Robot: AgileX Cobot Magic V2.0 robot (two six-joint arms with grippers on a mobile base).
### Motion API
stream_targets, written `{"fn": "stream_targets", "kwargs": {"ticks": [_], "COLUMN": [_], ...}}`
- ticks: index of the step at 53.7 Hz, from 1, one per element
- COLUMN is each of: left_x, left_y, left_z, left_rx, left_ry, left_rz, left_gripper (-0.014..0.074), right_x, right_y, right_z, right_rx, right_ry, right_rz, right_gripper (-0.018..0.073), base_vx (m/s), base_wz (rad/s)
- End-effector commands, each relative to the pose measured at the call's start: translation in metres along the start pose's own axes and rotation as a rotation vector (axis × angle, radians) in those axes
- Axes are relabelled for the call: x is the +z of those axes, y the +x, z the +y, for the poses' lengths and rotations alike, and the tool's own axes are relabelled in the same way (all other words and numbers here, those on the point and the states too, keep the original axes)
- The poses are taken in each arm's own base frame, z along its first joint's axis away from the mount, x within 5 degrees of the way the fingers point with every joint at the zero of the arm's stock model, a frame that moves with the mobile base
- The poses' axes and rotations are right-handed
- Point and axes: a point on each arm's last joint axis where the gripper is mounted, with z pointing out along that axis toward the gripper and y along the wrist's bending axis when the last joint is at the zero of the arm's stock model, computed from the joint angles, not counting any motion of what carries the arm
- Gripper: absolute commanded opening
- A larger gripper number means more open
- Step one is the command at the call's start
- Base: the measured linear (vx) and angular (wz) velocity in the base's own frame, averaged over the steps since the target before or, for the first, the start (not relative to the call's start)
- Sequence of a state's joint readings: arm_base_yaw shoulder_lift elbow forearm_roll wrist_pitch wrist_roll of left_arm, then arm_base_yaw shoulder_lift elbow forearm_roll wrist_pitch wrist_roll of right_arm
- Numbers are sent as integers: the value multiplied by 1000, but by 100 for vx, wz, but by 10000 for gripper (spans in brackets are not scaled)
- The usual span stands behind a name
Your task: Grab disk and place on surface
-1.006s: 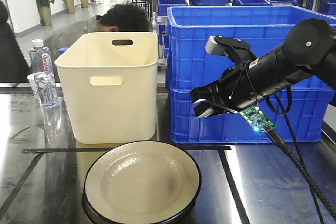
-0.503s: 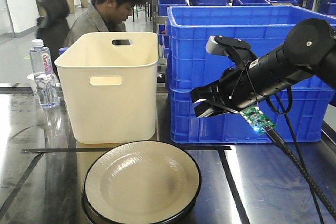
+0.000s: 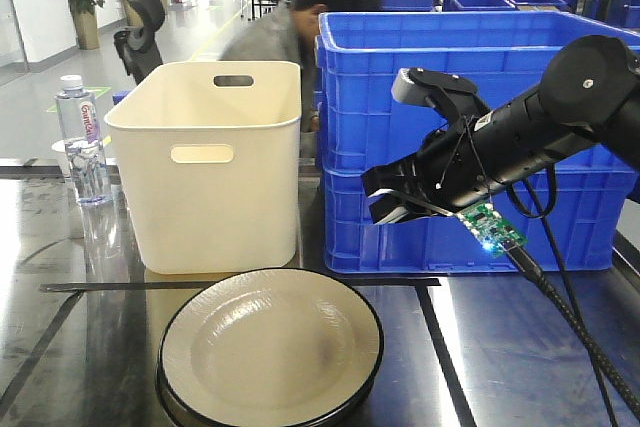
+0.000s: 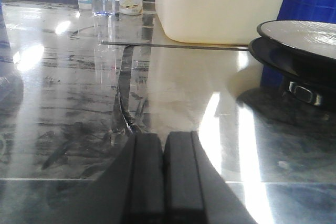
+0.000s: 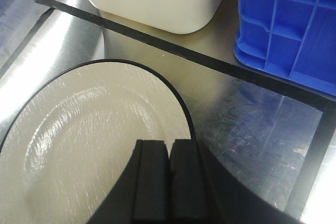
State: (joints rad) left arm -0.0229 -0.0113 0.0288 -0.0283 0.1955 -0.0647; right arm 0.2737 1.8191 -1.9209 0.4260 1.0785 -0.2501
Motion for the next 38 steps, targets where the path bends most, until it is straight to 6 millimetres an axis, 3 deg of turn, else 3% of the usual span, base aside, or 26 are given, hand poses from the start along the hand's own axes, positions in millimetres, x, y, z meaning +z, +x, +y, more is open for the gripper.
{"fn": "stream_targets", "kwargs": {"ticks": [1, 38], "left_x": [-1, -1], "left_y": [-14, -14], "left_z": [-2, -2], "left_rx": [-3, -3], "left_ry": [15, 15], "left_rz": [-84, -84], "left_gripper": [-8, -7], "right_x": [-33, -33], "right_y": [-15, -15], "right_z": [11, 11], "right_rx": [-23, -23], "right_ry": [0, 0], "right_rz": [-141, -141], "right_gripper": [-8, -8], "base_vx": [0, 0], "base_wz": [0, 0]}}
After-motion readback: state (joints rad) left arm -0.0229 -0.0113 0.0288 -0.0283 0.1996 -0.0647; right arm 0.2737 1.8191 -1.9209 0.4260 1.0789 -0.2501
